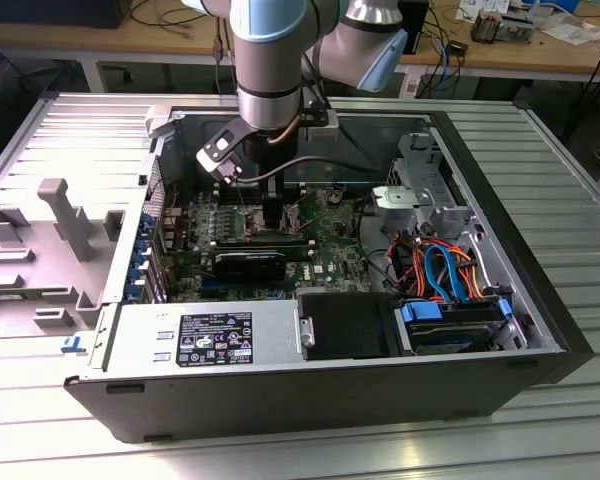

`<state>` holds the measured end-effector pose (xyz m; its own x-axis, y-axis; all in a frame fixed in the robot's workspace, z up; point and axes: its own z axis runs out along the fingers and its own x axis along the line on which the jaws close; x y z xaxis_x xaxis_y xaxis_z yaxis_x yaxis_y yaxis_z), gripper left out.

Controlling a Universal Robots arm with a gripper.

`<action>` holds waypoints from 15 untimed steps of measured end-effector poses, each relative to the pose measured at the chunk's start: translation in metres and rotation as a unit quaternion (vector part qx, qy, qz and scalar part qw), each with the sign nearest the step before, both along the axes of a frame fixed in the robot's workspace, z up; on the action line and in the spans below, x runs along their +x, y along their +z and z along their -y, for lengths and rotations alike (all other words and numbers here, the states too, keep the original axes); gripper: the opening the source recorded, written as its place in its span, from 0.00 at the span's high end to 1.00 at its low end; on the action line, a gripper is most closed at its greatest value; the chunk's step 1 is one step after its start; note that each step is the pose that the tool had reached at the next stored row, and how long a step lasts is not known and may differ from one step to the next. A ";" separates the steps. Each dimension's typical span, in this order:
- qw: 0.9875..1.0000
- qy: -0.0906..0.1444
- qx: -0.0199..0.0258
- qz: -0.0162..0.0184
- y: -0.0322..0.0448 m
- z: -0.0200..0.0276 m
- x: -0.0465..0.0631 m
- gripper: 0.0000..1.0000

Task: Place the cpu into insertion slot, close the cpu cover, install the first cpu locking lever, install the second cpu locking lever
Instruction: 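Place the cpu into insertion slot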

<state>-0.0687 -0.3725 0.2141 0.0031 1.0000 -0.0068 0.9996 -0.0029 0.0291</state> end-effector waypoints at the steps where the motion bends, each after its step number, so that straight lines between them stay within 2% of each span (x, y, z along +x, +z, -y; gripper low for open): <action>1: 1.000 0.000 0.000 0.000 0.0005 0.0000 0.000 0.38; 8: 1.000 0.000 0.001 0.000 0.0005 0.0001 0.000 0.40; 10: 1.000 0.000 0.001 0.000 0.0006 0.0001 0.000 0.53; 11: 1.000 0.000 0.001 0.000 0.0006 0.0001 0.000 0.65; 12: 1.000 0.000 0.001 0.000 0.0006 0.0001 0.000 0.65; 15: 1.000 0.000 0.001 0.000 0.0006 0.0001 0.000 0.83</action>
<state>-0.0687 -0.3725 0.2146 0.0031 1.0000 -0.0043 0.9996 -0.0029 0.0289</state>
